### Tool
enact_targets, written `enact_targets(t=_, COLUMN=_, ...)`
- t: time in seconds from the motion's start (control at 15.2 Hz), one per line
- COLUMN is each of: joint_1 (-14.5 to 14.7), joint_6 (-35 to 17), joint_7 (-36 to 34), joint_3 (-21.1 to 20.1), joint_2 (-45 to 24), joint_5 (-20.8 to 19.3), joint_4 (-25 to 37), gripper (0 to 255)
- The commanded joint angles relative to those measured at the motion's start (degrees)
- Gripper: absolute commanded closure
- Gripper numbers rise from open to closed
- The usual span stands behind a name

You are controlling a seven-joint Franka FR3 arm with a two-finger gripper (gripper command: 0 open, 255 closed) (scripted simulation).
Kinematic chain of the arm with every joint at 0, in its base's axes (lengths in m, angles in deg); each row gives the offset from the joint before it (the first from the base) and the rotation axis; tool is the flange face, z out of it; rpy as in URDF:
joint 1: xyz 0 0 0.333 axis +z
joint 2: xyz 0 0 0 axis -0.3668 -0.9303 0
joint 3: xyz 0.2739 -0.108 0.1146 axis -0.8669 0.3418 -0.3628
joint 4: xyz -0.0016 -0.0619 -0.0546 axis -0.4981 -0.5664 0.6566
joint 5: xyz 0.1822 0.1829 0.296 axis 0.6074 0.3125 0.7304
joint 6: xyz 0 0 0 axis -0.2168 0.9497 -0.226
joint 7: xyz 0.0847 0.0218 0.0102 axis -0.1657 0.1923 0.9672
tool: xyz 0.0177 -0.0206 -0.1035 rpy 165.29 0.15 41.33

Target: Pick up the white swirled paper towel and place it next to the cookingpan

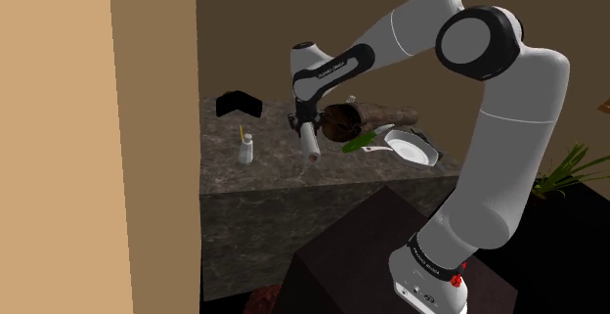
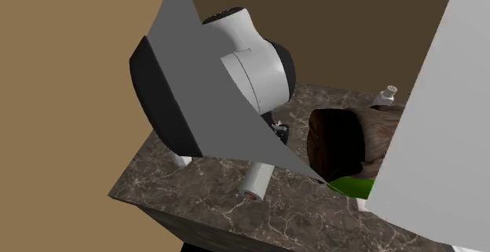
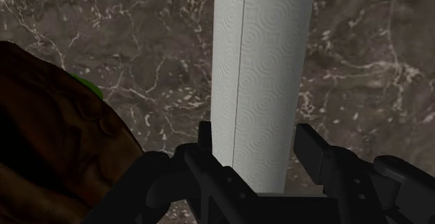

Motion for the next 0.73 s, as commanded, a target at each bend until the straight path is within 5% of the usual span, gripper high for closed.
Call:
enact_targets(t=0.0, joint_1=-0.03, joint_6=1.22, joint_7=0.38, joint_3=-0.03, joint_2=1.08, joint_5=0.16, joint_4=0.16, gripper=255)
enact_targets(t=0.66, joint_1=0.07, joint_6=7.6, joint_7=1.94, joint_3=-0.22, joint_2=5.57, joint_5=0.89, joint_4=2.19, gripper=255)
